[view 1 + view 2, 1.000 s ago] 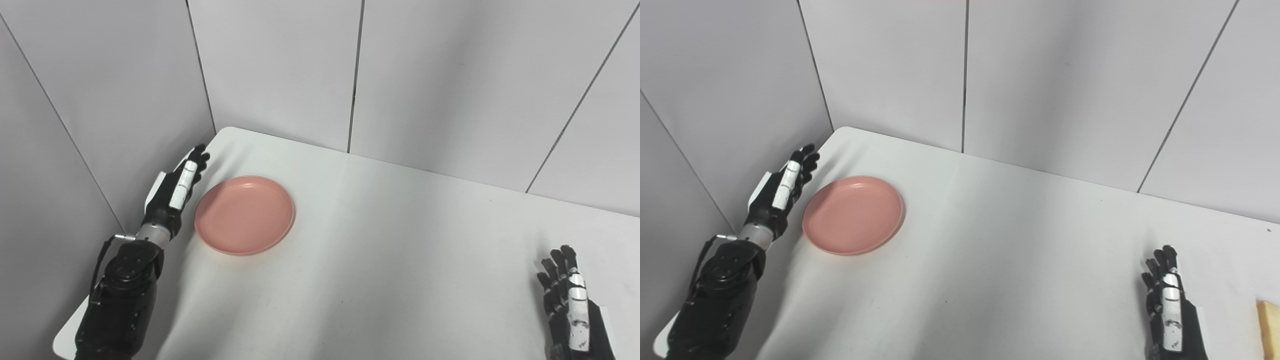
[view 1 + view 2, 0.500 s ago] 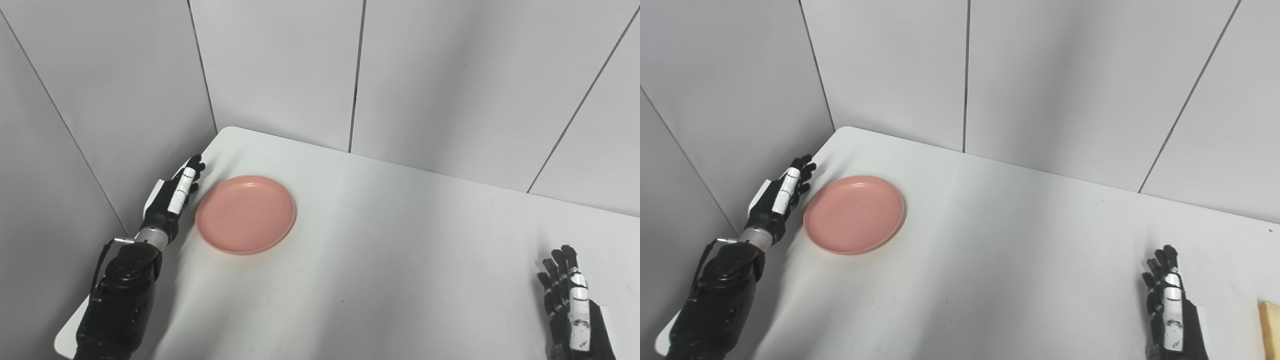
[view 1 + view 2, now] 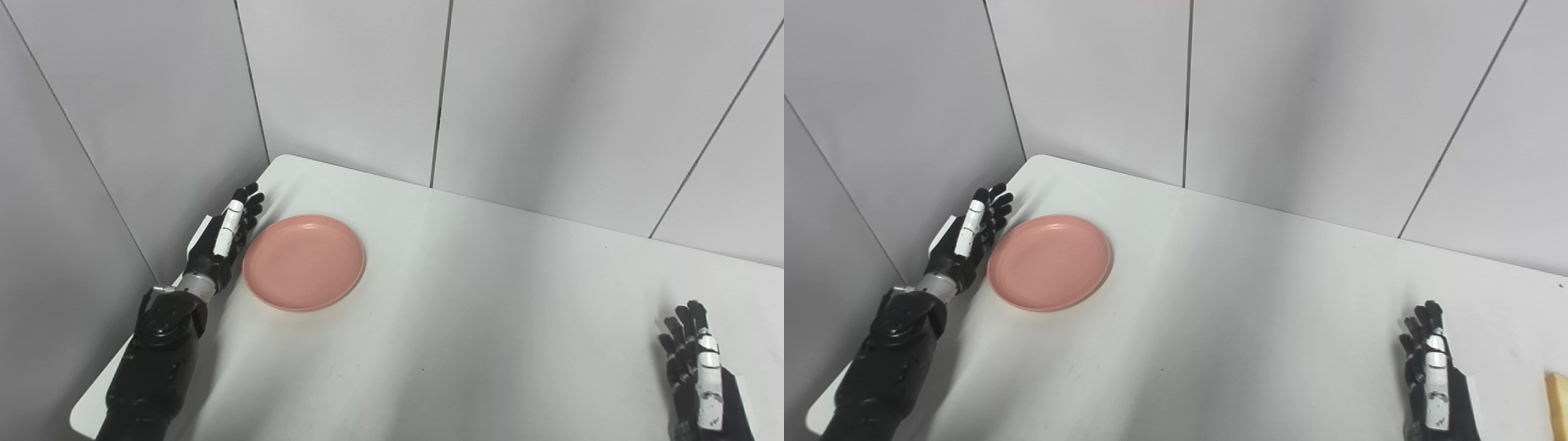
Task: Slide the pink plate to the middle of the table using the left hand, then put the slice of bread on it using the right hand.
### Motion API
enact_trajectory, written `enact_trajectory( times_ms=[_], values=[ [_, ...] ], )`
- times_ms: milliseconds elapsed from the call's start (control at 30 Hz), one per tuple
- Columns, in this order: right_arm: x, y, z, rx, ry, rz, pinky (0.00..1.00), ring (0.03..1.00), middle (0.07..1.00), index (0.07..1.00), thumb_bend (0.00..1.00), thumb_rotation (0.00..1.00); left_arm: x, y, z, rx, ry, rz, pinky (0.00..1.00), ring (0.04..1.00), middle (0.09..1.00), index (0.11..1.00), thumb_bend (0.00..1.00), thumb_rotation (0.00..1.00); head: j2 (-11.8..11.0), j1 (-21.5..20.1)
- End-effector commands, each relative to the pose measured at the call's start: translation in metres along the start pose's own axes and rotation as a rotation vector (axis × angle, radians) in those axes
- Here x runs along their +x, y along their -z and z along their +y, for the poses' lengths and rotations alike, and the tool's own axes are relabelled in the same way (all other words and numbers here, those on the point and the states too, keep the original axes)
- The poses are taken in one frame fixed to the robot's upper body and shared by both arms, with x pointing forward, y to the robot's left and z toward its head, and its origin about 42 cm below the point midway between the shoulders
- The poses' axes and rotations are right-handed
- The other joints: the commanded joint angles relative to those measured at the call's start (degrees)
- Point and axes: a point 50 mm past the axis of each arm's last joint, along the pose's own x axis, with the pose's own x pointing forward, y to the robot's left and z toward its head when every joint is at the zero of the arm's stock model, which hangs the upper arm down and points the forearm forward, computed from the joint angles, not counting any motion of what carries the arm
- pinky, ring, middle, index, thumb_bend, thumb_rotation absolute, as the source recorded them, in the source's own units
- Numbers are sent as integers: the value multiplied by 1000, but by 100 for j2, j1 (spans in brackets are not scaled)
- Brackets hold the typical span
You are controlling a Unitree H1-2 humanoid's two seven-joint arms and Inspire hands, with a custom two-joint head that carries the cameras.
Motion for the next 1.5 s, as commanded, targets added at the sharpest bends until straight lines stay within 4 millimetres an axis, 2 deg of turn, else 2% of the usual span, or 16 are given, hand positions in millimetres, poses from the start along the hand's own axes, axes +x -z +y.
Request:
enact_trajectory(
  times_ms=[0, 300, 567, 767, 967, 1067, 1267, 1467],
  values=[
    [9, -16, -1, -15, -10, -93, 1000, 984, 987, 989, 608, 952, 10, -5, -14, -20, 91, -22, 1000, 983, 973, 943, 855, 1000, 3, -8],
    [9, -16, -3, -16, -12, -93, 1000, 994, 993, 994, 625, 946, 19, -1, -39, -22, 195, -7, 1000, 964, 997, 941, 884, 1000, 10, -8],
    [9, -17, -1, -14, -9, -94, 1000, 988, 989, 992, 612, 952, 23, 0, -61, -69, 253, 11, 1000, 939, 957, 927, 859, 1000, 17, -66],
    [9, -18, -1, -11, -8, -101, 1000, 988, 987, 990, 615, 945, 25, -2, -90, -65, 299, -27, 988, 952, 972, 931, 872, 1000, 29, -129],
    [9, -19, -1, 5, -7, -99, 1000, 991, 987, 987, 612, 936, 28, 5, -132, -90, 321, -47, 993, 944, 978, 955, 867, 1000, 32, -188],
    [9, -21, -1, 16, -1, -104, 1000, 993, 986, 988, 582, 938, 28, 11, -149, -122, 345, -23, 997, 955, 974, 961, 827, 1000, 50, -241],
    [10, -23, 1, 9, 19, -118, 1000, 999, 984, 989, 580, 935, 23, 16, -173, -187, 340, -47, 1000, 975, 991, 968, 846, 1000, 1, -585],
    [12, -26, 2, 8, -11, -125, 1000, 1000, 1000, 1000, 574, 973, 7, 11, -209, -263, 321, -84, 1000, 971, 990, 978, 824, 1000, 35, -1046]
  ],
)
